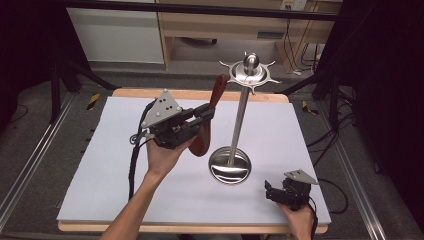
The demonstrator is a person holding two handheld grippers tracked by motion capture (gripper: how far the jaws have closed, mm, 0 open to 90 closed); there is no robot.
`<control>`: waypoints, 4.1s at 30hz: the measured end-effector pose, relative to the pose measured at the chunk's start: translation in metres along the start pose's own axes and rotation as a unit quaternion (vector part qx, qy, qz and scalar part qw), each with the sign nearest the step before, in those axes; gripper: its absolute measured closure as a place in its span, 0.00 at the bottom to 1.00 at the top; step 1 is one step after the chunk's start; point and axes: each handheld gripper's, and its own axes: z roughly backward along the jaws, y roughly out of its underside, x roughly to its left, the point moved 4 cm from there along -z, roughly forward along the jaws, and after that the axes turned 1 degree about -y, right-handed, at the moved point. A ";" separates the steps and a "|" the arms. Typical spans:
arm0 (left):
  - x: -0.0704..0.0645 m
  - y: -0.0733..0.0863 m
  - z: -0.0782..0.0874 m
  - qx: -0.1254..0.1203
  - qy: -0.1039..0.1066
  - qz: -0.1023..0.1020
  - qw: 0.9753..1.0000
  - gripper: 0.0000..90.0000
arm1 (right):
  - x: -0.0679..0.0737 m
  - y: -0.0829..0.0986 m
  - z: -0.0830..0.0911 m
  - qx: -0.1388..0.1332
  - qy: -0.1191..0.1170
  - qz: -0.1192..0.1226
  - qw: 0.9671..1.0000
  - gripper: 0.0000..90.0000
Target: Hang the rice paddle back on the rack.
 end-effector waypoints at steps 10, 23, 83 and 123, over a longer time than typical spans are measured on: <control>-0.001 0.000 -0.006 -0.002 0.000 -0.001 1.000 0.87 | 0.000 0.000 0.000 0.000 0.000 0.000 1.000 0.09; -0.002 0.002 -0.014 -0.004 0.010 0.012 1.000 0.87 | 0.000 0.000 0.000 0.002 0.000 0.001 1.000 0.09; 0.008 0.025 -0.013 0.025 -0.005 0.002 1.000 0.54 | -0.001 0.000 0.000 0.001 -0.001 0.003 1.000 0.08; 0.041 0.144 0.047 0.152 -0.046 0.019 0.987 0.38 | -0.001 0.002 -0.001 0.004 0.004 0.002 1.000 0.08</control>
